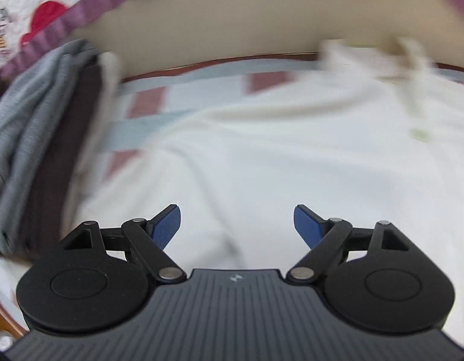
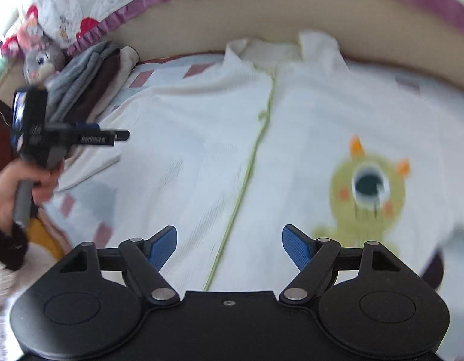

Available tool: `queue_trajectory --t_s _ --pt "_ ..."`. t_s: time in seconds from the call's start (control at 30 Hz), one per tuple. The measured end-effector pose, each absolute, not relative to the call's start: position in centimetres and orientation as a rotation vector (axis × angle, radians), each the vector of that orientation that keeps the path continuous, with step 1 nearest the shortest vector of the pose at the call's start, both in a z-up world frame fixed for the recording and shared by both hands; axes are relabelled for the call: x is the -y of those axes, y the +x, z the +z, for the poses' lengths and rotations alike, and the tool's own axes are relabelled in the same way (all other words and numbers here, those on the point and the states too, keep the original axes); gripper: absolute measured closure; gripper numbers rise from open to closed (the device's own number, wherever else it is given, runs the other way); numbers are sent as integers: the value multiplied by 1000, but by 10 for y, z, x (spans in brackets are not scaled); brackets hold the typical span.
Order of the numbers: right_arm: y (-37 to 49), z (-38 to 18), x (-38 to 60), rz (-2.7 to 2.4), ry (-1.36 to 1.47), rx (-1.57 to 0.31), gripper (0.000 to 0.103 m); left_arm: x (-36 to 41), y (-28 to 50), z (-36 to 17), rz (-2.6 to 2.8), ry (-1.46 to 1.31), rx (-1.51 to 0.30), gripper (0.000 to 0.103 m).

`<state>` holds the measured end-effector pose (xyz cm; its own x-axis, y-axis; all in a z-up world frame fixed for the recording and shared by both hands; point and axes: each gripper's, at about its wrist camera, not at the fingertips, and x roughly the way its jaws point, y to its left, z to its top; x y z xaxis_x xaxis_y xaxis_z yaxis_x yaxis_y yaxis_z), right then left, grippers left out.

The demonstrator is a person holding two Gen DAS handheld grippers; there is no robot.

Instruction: Fold clothes

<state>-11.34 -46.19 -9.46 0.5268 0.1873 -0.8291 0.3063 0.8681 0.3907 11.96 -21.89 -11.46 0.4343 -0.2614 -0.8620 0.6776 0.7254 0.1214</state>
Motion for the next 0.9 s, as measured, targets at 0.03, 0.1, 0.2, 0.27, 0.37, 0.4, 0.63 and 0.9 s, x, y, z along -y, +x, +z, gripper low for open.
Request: queue_trajectory --t_s 0.03,0.1,0.2,0.27,0.37,0.4,0.63,0.9 --pt "-124 -93 461 -72 550 -1025 22 216 103 -113 -637 486 -984 20" --pt "-135 -93 447 -76 522 -1026 22 209 75 -112 -674 449 -1044 20" --pt "-153 -86 425 14 493 -1007 22 195 50 -122 -722 356 -1165 20" --pt "-157 -83 409 103 498 -1002 23 185 37 -128 -751 289 -1247 20" --pt "-164 -86 377 216 465 -1008 29 173 20 -127 -806 204 -1301 20" --pt "-167 -87 367 251 440 -1012 30 169 16 -126 -823 185 -1309 20" --pt "-148 -106 313 406 386 -1093 29 153 -8 -132 -866 147 -1347 23" --pt "-114 -154 302 424 623 -1112 96 140 8 -126 -807 66 -1276 23"
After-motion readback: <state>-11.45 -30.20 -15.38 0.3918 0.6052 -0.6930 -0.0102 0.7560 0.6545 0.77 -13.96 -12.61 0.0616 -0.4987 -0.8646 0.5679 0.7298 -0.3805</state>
